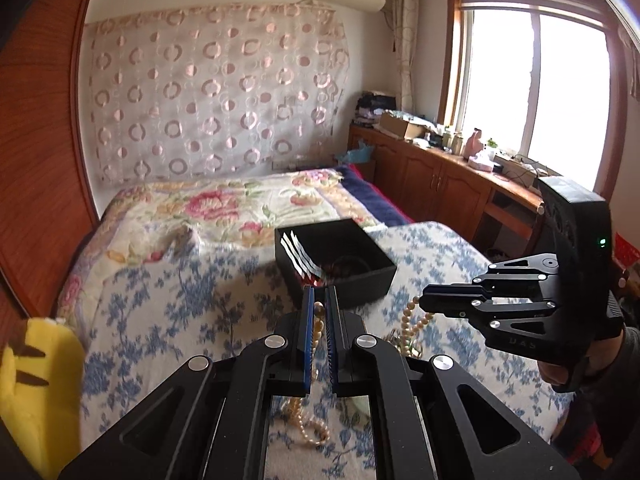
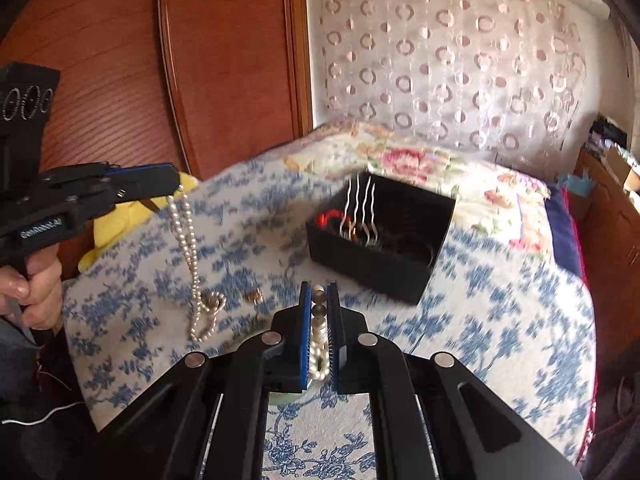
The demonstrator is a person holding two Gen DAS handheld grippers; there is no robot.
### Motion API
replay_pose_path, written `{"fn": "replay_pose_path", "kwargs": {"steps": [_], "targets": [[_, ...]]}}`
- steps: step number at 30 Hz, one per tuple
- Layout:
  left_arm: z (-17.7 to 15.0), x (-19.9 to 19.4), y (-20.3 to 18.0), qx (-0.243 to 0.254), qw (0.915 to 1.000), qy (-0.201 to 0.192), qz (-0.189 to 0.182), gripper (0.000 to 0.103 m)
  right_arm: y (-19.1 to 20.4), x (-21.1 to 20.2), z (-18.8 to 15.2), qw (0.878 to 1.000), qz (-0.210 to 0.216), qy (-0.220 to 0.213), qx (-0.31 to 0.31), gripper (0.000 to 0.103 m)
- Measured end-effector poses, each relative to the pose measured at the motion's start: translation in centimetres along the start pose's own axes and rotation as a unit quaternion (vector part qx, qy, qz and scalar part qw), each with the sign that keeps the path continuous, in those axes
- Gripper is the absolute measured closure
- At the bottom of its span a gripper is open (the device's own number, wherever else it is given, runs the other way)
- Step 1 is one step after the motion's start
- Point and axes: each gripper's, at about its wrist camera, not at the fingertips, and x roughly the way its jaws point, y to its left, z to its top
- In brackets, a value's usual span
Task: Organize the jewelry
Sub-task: 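Grasp the pearl necklace with both tools and lift it toward the box, then lower the pearl necklace into the black box and open both tools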
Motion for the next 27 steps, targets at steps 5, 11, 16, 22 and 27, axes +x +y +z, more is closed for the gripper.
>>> {"fn": "replay_pose_path", "kwargs": {"steps": [5, 11, 16, 22, 27], "targets": [[1.8, -0.3, -0.7, 0.012, 0.9999, -0.012, 0.000, 0.098, 0.0, -2.1, 2.1, 1.000, -0.005, -0.028, -0.006, 0.095], [3.4, -0.5, -0.6, 0.013, 0.9996, -0.023, -0.003, 0.098, -0.1, -3.9, 4.3, 0.998, -0.015, -0.055, -0.015, 0.095], [4.7, -0.8, -0.7, 0.018, 0.9993, -0.034, -0.002, 0.098, -0.9, -4.7, 5.7, 0.997, -0.022, -0.068, -0.012, 0.095], [6.0, -0.7, -1.0, 0.022, 0.9988, -0.043, -0.003, 0.098, -1.3, -5.7, 7.0, 0.996, -0.028, -0.078, -0.015, 0.095], [6.8, -0.2, -1.0, 0.023, 0.9988, -0.044, -0.002, 0.098, -1.8, -6.3, 8.3, 0.995, -0.037, -0.087, -0.016, 0.095]]}}
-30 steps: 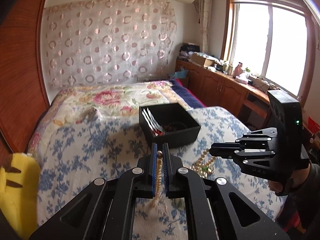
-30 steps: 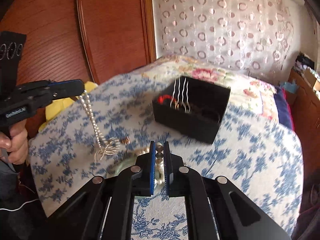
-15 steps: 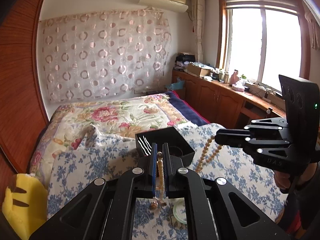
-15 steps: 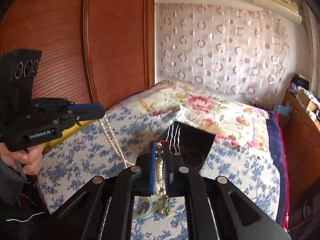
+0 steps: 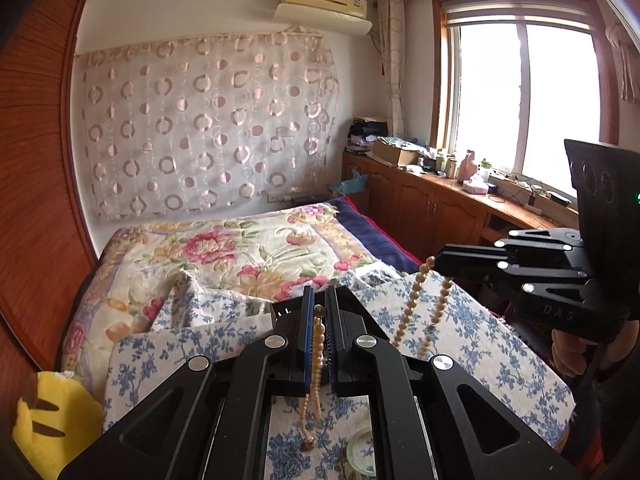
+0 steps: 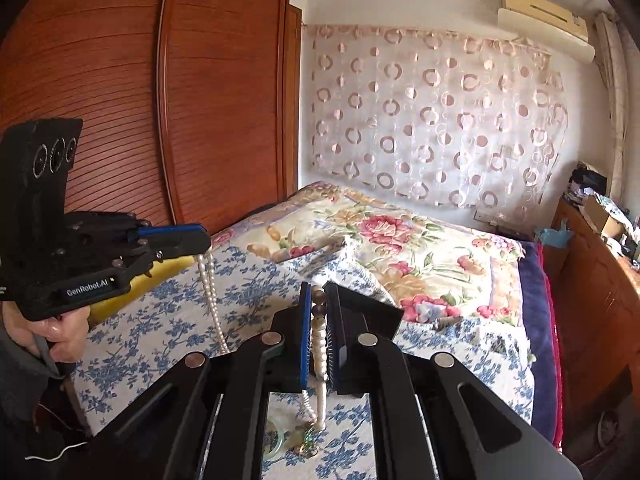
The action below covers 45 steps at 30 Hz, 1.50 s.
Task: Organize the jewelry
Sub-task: 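Lower the pearl necklace into the black box and open both tools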
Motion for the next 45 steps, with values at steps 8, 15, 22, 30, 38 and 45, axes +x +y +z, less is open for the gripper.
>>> {"fn": "replay_pose_path", "kwargs": {"steps": [8, 15, 22, 30, 38, 45], "targets": [[2.4, 1.4, 0.4, -0.005, 0.9999, -0.012, 0.010, 0.098, -1.4, -0.3, 1.8, 1.000, -0.017, -0.013, 0.007, 0.095], [4.7, 2.7, 0.2, -0.002, 0.9997, -0.019, 0.014, 0.098, -3.0, -0.3, 3.4, 0.999, -0.027, -0.022, 0.018, 0.095], [6.2, 3.7, 0.5, -0.009, 0.9996, -0.024, 0.014, 0.098, -4.2, 0.3, 4.4, 0.999, -0.033, -0.025, 0.025, 0.095], [7.6, 4.1, 0.2, -0.005, 0.9992, -0.035, 0.016, 0.098, -5.0, 0.8, 5.0, 0.999, -0.035, -0.025, 0.030, 0.095], [6.2, 6.5, 0.2, -0.011, 0.9997, -0.002, 0.021, 0.098, -5.6, 1.4, 6.3, 0.998, -0.033, -0.033, 0.037, 0.094], [2.8, 9.6, 1.5, -0.018, 0.9985, 0.048, 0.017, 0.098, -6.1, 5.1, 5.0, 0.998, -0.028, 0.006, 0.049, 0.094]]}}
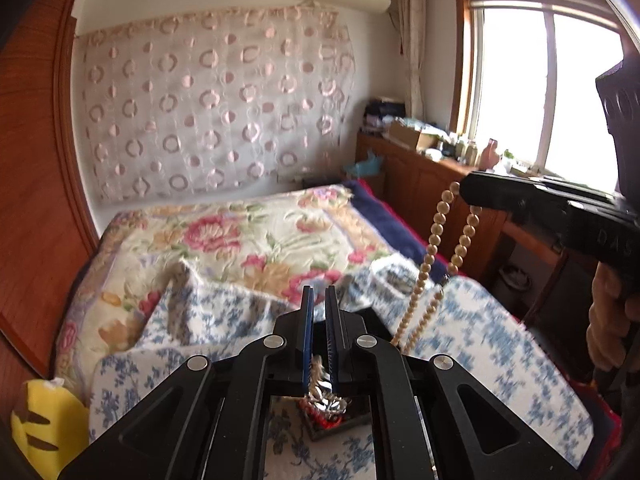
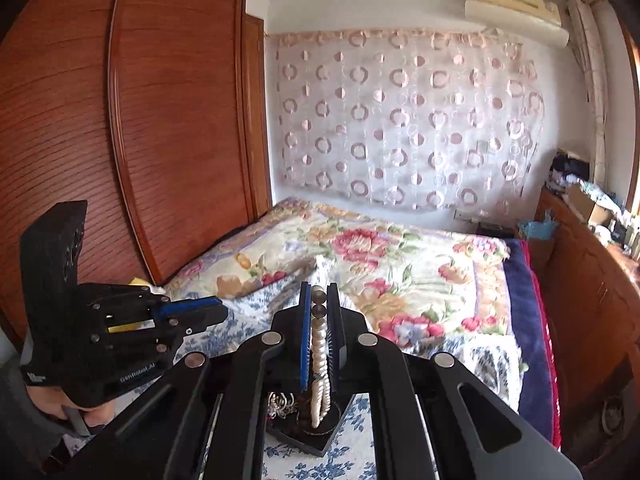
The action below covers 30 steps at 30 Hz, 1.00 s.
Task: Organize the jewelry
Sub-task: 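Lower the pearl necklace into the black box and open both tools, then position the left tool around the jade bangle while the right tool approaches the green pendant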
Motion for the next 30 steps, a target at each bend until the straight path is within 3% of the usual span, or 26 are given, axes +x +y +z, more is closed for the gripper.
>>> {"fn": "replay_pose_path", "kwargs": {"steps": [10, 21, 25, 28, 30], "targets": [[-5.4, 0.5, 1.6, -0.012, 0.9992, 0.038, 0.001, 0.098, 0.6, 5.4, -4.5, 0.998, 0.007, 0.069, 0.010, 0.094], [-9.3, 0.1, 2.2, -0.016, 0.9977, 0.065, -0.009, 0.097, 1.2, 4.4, -7.5, 0.997, 0.004, 0.073, 0.001, 0.093], [-10.8, -0.3, 1.6, -0.015, 0.9972, 0.072, -0.014, 0.082, 1.5, 3.2, -10.7, 0.997, 0.002, 0.083, -0.001, 0.092], [-12.3, -0.5, 0.9, -0.011, 0.9963, 0.083, -0.019, 0.080, 1.8, 3.0, -14.0, 0.995, 0.007, 0.100, 0.000, 0.092], [-13.1, -0.6, 0.4, -0.008, 0.9959, 0.087, -0.022, 0.071, 1.9, 2.9, -16.2, 0.994, 0.004, 0.112, -0.002, 0.091]]}}
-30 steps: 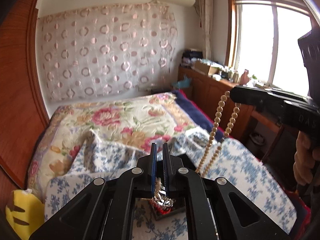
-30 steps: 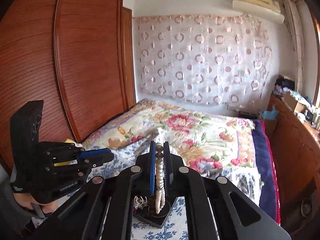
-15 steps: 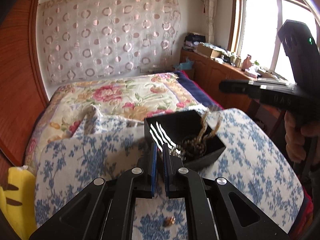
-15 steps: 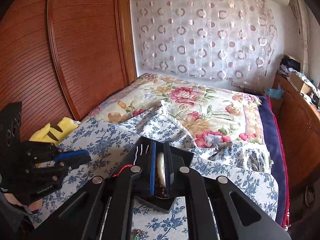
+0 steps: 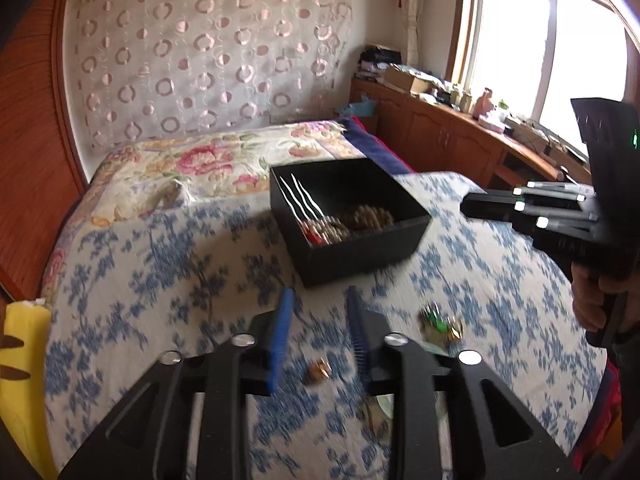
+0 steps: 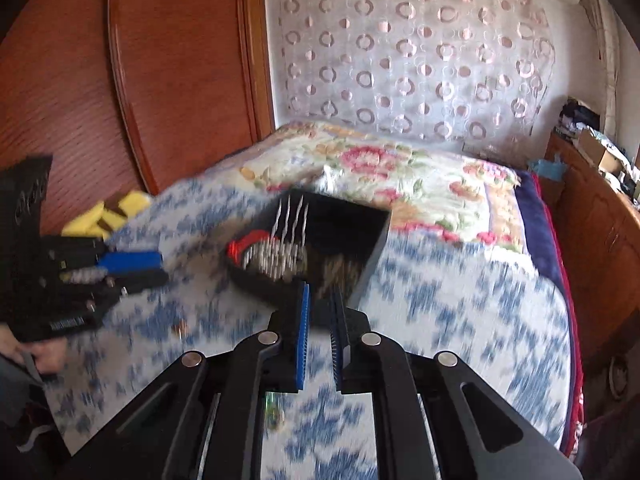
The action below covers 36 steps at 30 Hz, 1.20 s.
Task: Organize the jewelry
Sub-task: 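Position the left tool around the jade bangle while the right tool approaches the green pendant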
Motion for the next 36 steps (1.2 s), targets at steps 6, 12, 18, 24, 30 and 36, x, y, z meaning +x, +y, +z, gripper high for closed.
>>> {"fn": "replay_pose_path", "kwargs": {"steps": [6, 12, 18, 24, 30, 36], "targets": [[-2.3, 0.4, -1.8, 0.011, 0.9997, 0.019, -0.013, 0.042, 0.2, 1.0, -4.7, 1.000, -0.008, 0.025, 0.009, 0.076], [-3.8, 1.0, -3.9, 0.028, 0.9985, 0.037, -0.028, 0.019, 0.1, 2.2, -6.5, 0.999, -0.016, 0.051, 0.008, 0.076], [-4.5, 2.1, -5.7, 0.045, 0.9965, 0.061, -0.036, 0.013, 0.0, 2.4, -6.6, 0.998, -0.019, 0.052, 0.012, 0.076], [-4.7, 3.3, -6.8, 0.060, 0.9943, 0.080, -0.035, 0.013, -0.8, 2.4, -6.6, 0.998, -0.014, 0.056, 0.033, 0.076], [-4.8, 4.4, -7.4, 0.067, 0.9929, 0.097, -0.021, 0.013, -0.9, 2.6, -6.5, 0.997, -0.014, 0.061, 0.037, 0.076], [-4.9, 4.7, -7.9, 0.079, 0.9922, 0.097, -0.003, 0.013, -0.7, 2.7, -6.5, 0.997, -0.020, 0.063, 0.031, 0.076]]}}
